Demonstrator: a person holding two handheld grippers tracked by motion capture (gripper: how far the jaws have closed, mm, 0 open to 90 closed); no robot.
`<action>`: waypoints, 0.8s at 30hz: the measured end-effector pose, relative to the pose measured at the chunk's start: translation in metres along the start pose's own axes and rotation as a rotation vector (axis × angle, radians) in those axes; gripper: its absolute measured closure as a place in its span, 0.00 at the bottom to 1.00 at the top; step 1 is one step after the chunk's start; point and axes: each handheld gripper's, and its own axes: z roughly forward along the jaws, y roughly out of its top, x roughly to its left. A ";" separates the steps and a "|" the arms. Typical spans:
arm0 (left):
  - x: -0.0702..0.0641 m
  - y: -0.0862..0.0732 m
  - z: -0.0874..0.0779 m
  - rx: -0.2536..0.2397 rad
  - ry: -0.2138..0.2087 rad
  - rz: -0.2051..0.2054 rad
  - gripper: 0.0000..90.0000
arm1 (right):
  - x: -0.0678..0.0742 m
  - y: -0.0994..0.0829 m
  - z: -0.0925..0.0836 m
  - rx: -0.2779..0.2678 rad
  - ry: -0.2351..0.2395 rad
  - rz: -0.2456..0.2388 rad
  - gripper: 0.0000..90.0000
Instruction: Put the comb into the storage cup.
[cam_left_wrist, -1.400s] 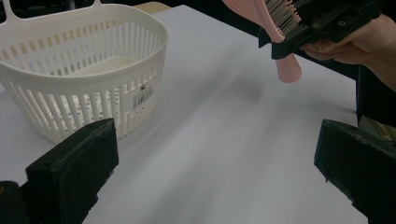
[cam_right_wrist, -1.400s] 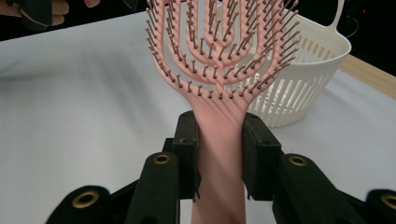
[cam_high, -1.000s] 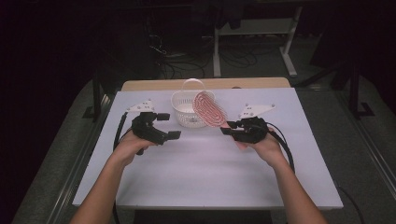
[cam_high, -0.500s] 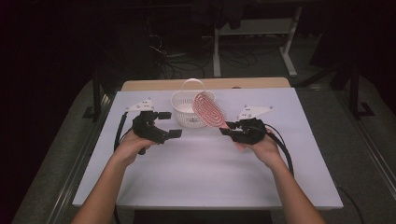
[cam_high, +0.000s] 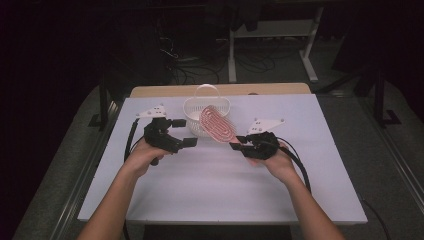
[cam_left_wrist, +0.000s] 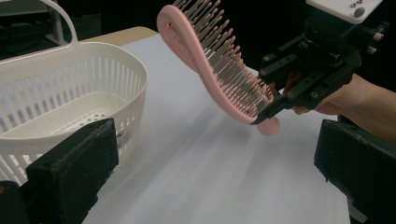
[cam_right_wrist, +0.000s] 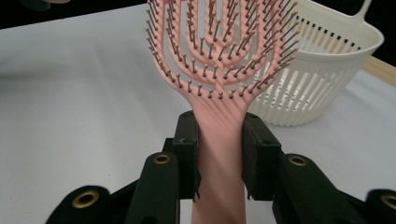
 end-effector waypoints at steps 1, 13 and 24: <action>0.000 0.000 0.001 0.000 -0.002 -0.001 0.00 | 0.001 0.000 0.001 -0.002 0.002 -0.005 0.76; -0.004 0.000 0.011 0.007 -0.019 -0.016 0.00 | 0.013 0.002 0.013 -0.003 0.031 -0.031 0.76; -0.003 0.001 0.017 0.002 -0.017 -0.043 0.05 | 0.018 0.002 0.017 -0.016 0.046 -0.042 0.76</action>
